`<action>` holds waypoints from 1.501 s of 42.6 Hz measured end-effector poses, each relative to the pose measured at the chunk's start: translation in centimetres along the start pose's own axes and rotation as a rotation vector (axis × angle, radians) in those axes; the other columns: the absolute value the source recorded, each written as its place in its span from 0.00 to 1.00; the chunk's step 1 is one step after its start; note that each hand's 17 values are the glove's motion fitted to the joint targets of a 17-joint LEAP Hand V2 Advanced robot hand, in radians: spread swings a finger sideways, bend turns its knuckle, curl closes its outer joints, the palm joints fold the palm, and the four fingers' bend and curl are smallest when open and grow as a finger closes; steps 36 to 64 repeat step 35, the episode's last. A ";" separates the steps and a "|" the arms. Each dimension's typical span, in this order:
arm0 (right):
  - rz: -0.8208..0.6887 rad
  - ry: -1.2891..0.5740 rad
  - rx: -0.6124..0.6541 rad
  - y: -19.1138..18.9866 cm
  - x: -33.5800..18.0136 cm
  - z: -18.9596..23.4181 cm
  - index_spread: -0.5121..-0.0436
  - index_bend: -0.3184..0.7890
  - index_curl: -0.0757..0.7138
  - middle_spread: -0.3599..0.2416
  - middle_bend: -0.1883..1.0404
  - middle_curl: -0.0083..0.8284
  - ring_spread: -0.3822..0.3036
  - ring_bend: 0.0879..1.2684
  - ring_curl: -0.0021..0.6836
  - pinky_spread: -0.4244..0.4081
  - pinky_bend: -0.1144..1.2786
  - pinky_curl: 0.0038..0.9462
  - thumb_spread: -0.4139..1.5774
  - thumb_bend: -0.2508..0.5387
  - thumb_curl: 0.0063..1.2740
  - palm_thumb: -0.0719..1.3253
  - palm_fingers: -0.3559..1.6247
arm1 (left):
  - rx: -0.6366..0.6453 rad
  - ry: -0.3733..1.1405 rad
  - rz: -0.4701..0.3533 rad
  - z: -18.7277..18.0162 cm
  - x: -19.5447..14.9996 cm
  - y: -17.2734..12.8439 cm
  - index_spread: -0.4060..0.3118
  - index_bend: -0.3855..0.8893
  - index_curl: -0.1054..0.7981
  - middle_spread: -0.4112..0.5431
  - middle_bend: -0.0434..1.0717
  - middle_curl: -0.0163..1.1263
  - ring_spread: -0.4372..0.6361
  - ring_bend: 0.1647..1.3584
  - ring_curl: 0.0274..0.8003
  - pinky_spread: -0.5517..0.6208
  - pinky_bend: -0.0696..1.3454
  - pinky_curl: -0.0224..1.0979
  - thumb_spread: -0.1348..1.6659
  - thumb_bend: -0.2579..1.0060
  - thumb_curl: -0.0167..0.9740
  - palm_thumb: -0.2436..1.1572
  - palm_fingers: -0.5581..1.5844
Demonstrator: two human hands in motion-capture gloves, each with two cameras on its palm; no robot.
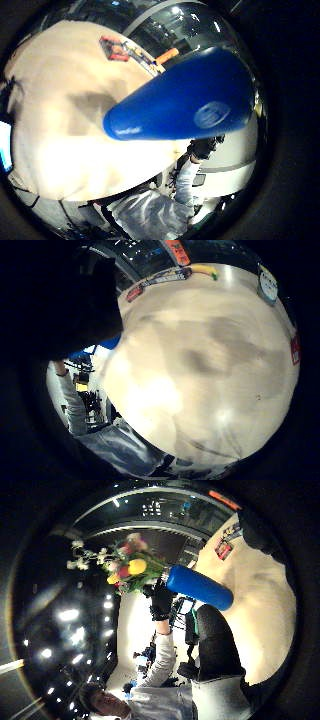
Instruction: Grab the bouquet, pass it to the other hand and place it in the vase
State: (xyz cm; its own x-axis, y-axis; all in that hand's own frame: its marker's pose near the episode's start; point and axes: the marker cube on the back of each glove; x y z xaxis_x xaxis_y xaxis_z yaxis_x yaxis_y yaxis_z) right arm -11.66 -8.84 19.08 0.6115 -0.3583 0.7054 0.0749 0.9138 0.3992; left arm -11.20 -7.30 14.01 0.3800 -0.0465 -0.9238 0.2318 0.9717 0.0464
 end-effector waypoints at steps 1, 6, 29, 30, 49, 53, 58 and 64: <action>0.029 0.014 -0.013 0.3 0.1 0.0 0.58 0.42 0.53 0.39 0.32 0.55 0.35 0.20 0.55 0.69 0.29 0.35 0.76 0.30 0.34 0.54 0.59 | -0.003 0.000 0.001 0.1 -0.7 0.4 0.62 0.36 0.61 0.56 0.34 0.41 0.57 0.35 0.48 0.66 0.34 0.36 0.47 0.15 0.58 0.43 0.16; 0.088 -0.017 -0.092 1.5 0.7 0.3 0.59 0.42 0.53 0.40 0.31 0.55 0.36 0.19 0.55 0.71 0.27 0.35 0.76 0.30 0.34 0.54 0.59 | 0.014 -0.059 0.023 0.3 -2.2 1.4 0.73 0.34 0.53 0.71 0.27 0.33 0.70 0.33 0.39 0.77 0.33 0.32 0.50 0.17 0.54 0.43 0.19; 0.250 -0.097 -0.148 4.1 2.8 0.3 0.59 0.42 0.53 0.41 0.30 0.53 0.38 0.18 0.57 0.73 0.25 0.36 0.76 0.30 0.34 0.57 0.58 | 0.067 -0.087 0.063 1.6 -3.0 1.3 0.82 0.38 0.37 0.87 0.23 0.31 0.85 0.33 0.35 0.89 0.30 0.30 0.55 0.18 0.43 0.47 0.22; 0.242 -0.088 -0.144 4.1 3.0 0.5 0.59 0.42 0.53 0.41 0.30 0.53 0.38 0.18 0.57 0.73 0.25 0.36 0.76 0.30 0.34 0.57 0.58 | 0.070 -0.085 0.066 1.6 -3.2 1.2 0.81 0.38 0.36 0.87 0.23 0.31 0.85 0.34 0.35 0.89 0.30 0.30 0.55 0.18 0.43 0.47 0.23; 0.176 -0.072 -0.143 3.9 3.4 1.3 0.59 0.42 0.53 0.41 0.30 0.53 0.38 0.18 0.57 0.73 0.25 0.36 0.76 0.30 0.35 0.58 0.58 | 0.057 -0.074 0.067 2.0 -3.2 1.4 0.81 0.39 0.36 0.86 0.24 0.32 0.85 0.34 0.35 0.88 0.29 0.30 0.56 0.18 0.41 0.48 0.24; 0.176 -0.072 -0.143 3.9 3.4 1.3 0.59 0.42 0.53 0.41 0.30 0.53 0.38 0.18 0.57 0.73 0.25 0.36 0.76 0.30 0.35 0.58 0.58 | 0.057 -0.074 0.067 2.0 -3.2 1.4 0.81 0.39 0.36 0.86 0.24 0.32 0.85 0.34 0.35 0.88 0.29 0.30 0.56 0.18 0.41 0.48 0.24; 0.176 -0.072 -0.143 3.9 3.4 1.3 0.59 0.42 0.53 0.41 0.30 0.53 0.38 0.18 0.57 0.73 0.25 0.36 0.76 0.30 0.35 0.58 0.58 | 0.057 -0.074 0.067 2.0 -3.2 1.4 0.81 0.39 0.36 0.86 0.24 0.32 0.85 0.34 0.35 0.88 0.29 0.30 0.56 0.18 0.41 0.48 0.24; 0.176 -0.072 -0.143 3.9 3.4 1.3 0.59 0.42 0.53 0.41 0.30 0.53 0.38 0.18 0.57 0.73 0.25 0.36 0.76 0.30 0.35 0.58 0.58 | 0.057 -0.074 0.067 2.0 -3.2 1.4 0.81 0.39 0.36 0.86 0.24 0.32 0.85 0.34 0.35 0.88 0.29 0.30 0.56 0.18 0.41 0.48 0.24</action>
